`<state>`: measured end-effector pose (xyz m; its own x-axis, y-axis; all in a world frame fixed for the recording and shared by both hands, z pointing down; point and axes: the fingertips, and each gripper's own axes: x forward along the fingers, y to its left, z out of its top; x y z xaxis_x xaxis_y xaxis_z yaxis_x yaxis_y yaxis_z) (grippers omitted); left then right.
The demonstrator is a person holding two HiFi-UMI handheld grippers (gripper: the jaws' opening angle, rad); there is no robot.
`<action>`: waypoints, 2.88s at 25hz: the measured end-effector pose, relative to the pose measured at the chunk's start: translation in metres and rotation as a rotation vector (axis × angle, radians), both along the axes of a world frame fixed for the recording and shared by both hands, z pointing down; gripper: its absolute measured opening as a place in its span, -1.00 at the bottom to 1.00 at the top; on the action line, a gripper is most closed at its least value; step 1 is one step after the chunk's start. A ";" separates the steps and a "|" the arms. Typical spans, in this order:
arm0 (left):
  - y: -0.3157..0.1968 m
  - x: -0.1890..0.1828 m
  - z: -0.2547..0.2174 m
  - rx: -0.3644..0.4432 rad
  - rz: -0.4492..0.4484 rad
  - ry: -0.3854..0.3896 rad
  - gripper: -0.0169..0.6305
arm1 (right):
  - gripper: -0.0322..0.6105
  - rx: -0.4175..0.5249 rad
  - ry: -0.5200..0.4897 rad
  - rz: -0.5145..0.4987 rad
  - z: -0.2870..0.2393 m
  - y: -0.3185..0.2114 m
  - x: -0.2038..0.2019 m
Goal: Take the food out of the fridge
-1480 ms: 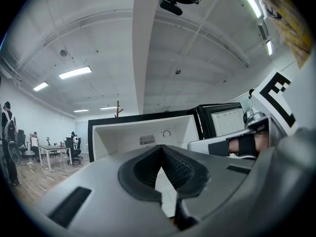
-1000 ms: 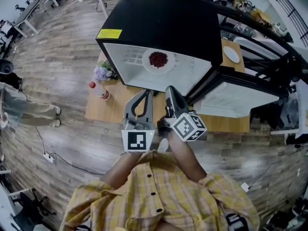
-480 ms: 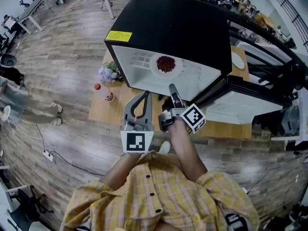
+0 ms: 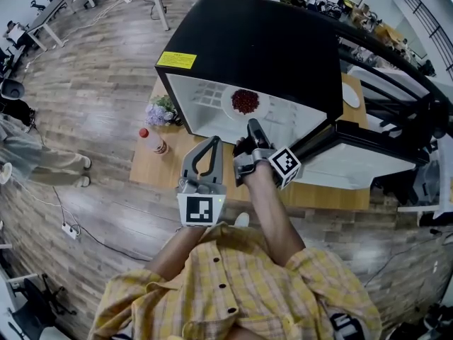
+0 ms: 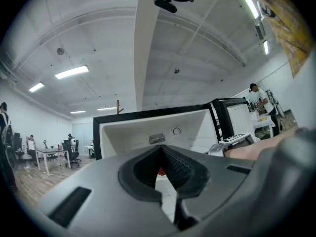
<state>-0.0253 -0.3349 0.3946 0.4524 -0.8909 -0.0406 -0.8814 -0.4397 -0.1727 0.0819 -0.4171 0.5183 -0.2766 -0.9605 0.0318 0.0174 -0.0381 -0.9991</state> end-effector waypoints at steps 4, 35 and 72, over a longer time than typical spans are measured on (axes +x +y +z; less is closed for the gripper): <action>-0.002 0.003 -0.001 0.005 0.005 -0.014 -0.92 | -0.57 -0.020 -0.008 0.007 0.001 -0.007 0.003; 0.005 -0.011 0.008 -0.039 -0.032 0.033 -0.92 | -0.81 -0.098 -0.045 -0.006 0.011 -0.006 0.002; 0.040 -0.003 -0.004 -0.024 0.021 0.081 -0.92 | -0.81 -0.037 -0.016 -0.073 -0.043 0.107 -0.006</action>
<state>-0.0287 -0.2945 0.3903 0.4667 -0.8826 -0.0566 -0.8828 -0.4611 -0.0902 0.0759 -0.3100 0.4748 -0.3469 -0.9358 0.0618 0.0294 -0.0767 -0.9966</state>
